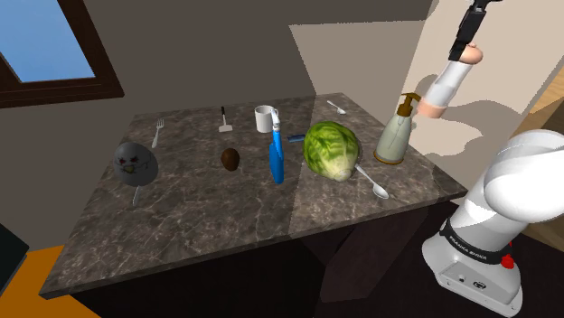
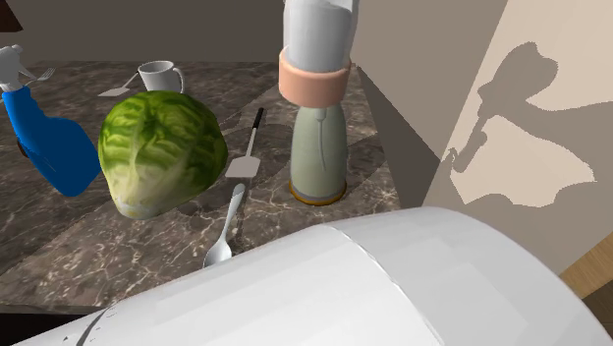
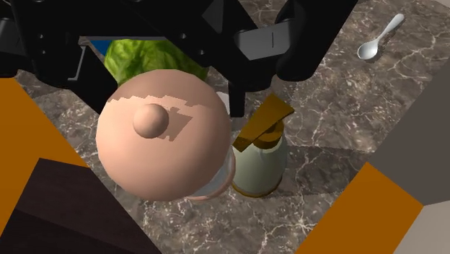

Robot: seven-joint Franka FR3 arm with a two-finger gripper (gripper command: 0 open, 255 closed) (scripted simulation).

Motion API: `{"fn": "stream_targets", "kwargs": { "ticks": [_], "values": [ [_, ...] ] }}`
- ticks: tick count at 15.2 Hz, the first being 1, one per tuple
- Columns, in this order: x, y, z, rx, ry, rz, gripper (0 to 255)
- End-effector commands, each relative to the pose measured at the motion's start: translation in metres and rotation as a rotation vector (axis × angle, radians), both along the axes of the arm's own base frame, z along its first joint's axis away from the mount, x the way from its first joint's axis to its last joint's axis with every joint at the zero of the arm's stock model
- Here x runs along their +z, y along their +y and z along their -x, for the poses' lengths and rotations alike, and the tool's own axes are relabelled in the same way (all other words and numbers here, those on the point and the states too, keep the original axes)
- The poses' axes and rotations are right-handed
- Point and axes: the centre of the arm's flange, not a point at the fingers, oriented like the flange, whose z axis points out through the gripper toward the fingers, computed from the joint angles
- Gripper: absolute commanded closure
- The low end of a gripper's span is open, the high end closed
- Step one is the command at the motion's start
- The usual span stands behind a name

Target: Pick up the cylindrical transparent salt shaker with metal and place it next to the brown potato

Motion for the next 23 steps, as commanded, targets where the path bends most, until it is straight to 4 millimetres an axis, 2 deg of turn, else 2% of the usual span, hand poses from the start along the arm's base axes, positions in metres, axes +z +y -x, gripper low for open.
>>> {"fn": "stream_targets", "kwargs": {
  "ticks": [1,3,23],
  "values": [
    [0.01,0.0,0.0,0.0,0.0,0.0,255],
    [0.018,0.0,0.0,0.0,0.0,0.0,255],
    [-0.037,0.101,-0.238,0.0,0.0,0.0,255]
  ]
}}
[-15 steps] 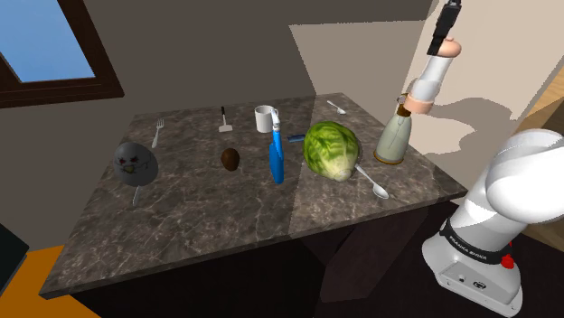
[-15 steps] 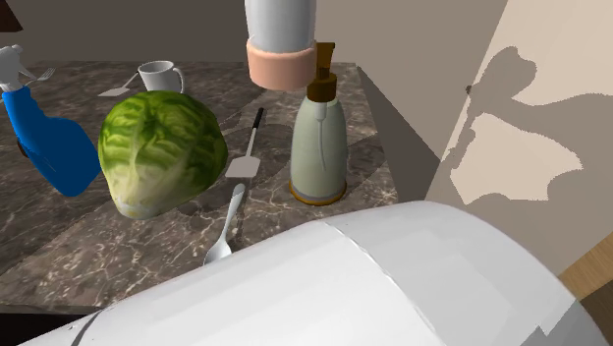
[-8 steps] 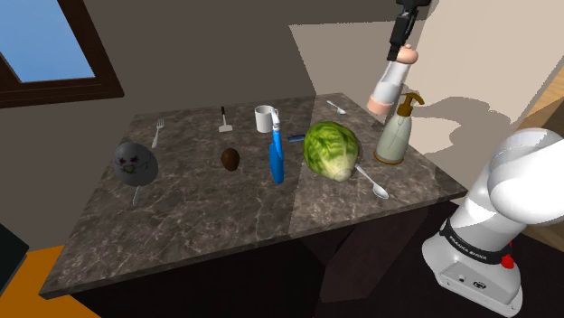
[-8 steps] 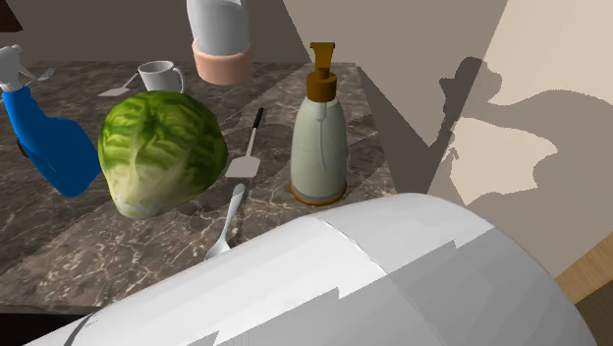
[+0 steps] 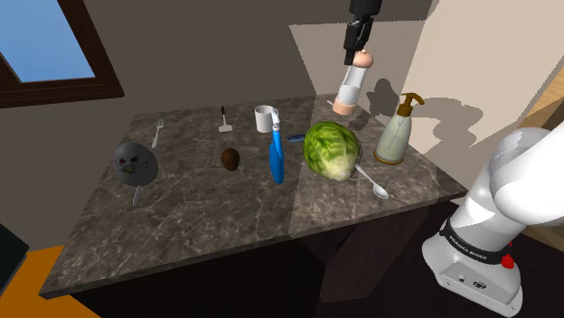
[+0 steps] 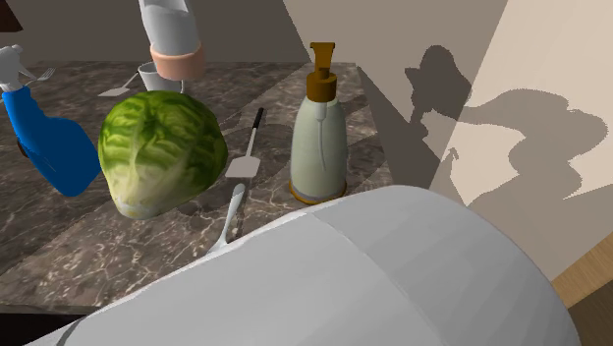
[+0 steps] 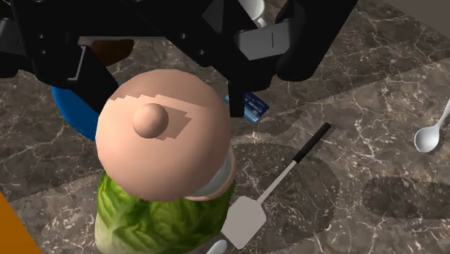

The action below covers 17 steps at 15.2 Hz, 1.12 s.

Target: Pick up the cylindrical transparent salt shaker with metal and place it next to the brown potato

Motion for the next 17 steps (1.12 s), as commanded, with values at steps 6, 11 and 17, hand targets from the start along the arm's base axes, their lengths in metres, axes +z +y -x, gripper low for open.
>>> {"fn": "stream_targets", "kwargs": {
  "ticks": [6,11,17],
  "values": [
    [-0.021,0.036,-0.083,0.0,-0.001,0.0,255],
    [-0.035,0.061,-0.142,0.0,-0.001,0.0,255],
    [-0.052,0.091,-0.214,0.0,-0.001,0.0,255]
  ]
}}
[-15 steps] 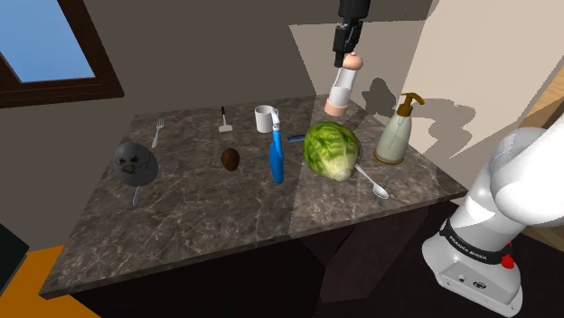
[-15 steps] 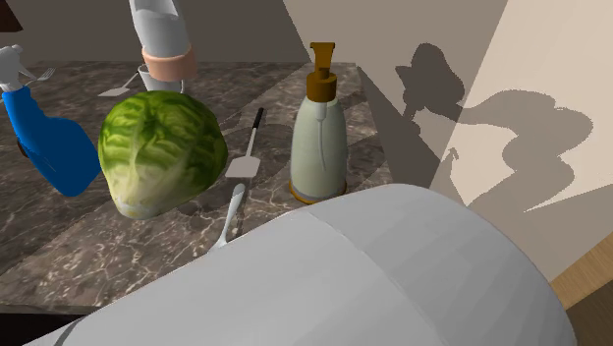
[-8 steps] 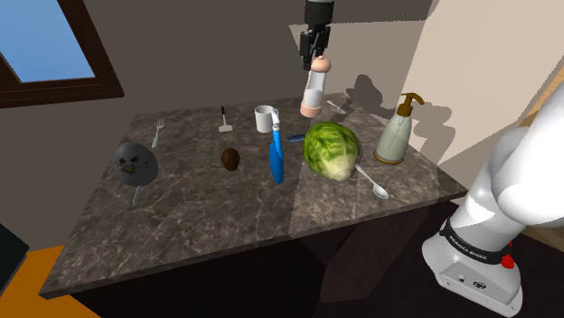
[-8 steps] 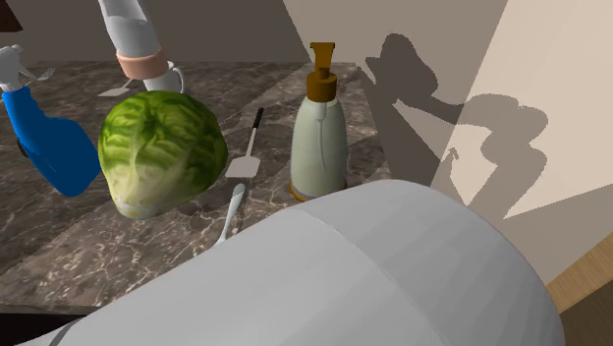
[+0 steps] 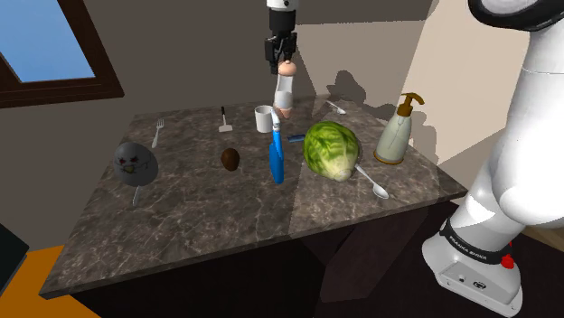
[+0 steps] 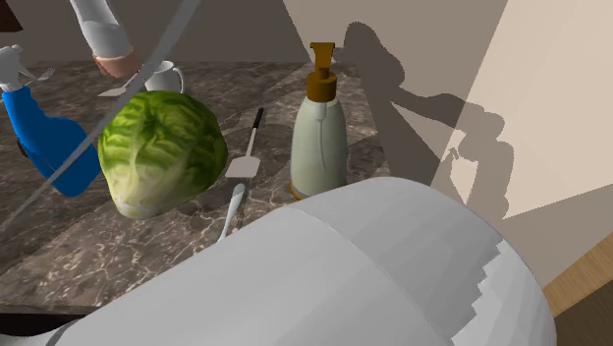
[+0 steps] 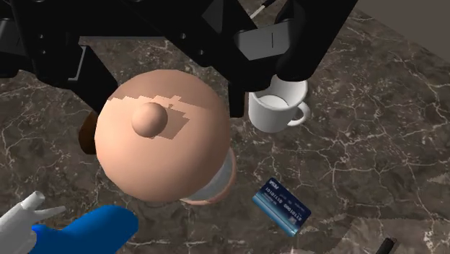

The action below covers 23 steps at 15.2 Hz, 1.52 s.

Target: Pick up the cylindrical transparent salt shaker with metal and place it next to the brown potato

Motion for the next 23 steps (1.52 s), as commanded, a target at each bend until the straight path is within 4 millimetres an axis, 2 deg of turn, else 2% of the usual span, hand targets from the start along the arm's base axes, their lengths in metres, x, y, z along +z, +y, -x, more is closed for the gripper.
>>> {"fn": "stream_targets", "kwargs": {
  "ticks": [1,7,23],
  "values": [
    [-0.009,0.007,-0.023,0.0,-0.001,0.0,255],
    [-0.025,0.038,-0.095,0.0,-0.001,0.0,255],
    [-0.11,0.038,-0.095,0.0,-0.001,0.0,255]
  ]
}}
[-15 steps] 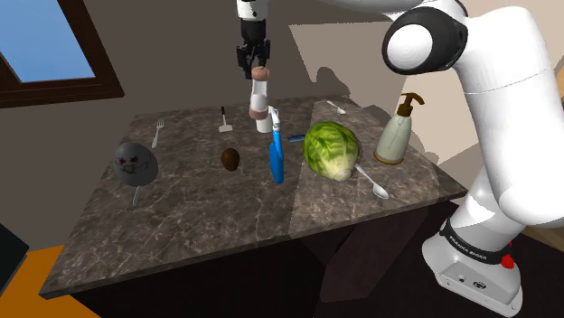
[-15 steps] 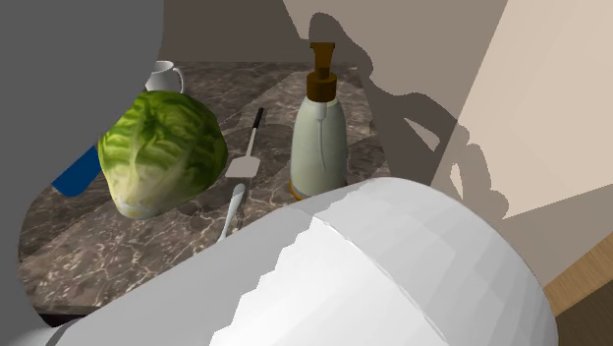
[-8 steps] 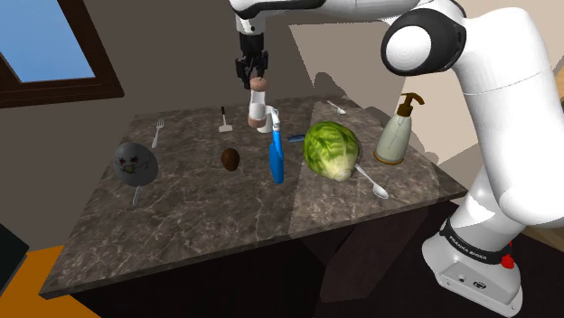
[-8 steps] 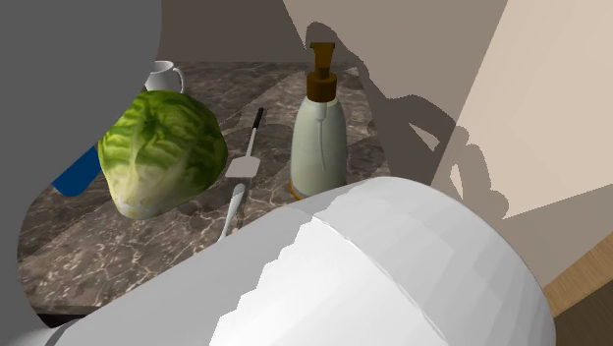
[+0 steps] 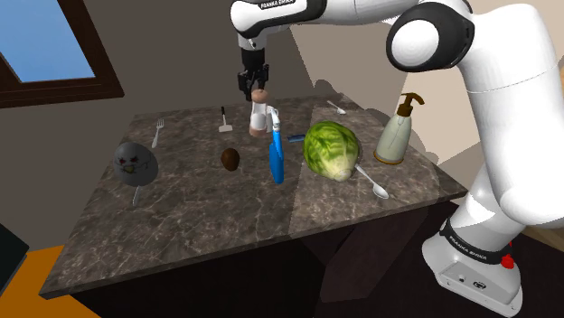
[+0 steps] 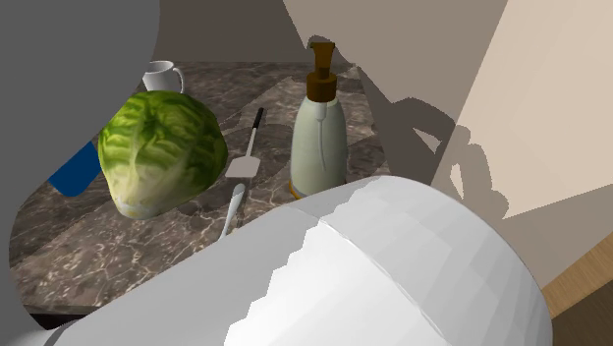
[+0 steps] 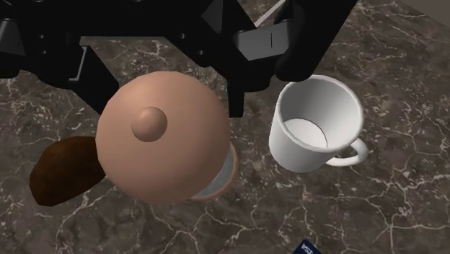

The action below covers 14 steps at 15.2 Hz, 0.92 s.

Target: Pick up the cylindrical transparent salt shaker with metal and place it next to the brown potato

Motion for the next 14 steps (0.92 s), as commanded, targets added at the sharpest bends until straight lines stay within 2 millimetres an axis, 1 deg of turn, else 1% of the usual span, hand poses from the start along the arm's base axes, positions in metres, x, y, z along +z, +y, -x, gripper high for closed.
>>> {"fn": "stream_targets", "kwargs": {
  "ticks": [1,8,14],
  "values": [
    [-0.01,0.0,-0.001,0.0,-0.001,0.0,255],
    [-0.048,0.0,-0.001,0.0,-0.001,0.0,255],
    [-0.048,0.0,-0.001,0.0,-0.001,0.0,255]
  ]
}}
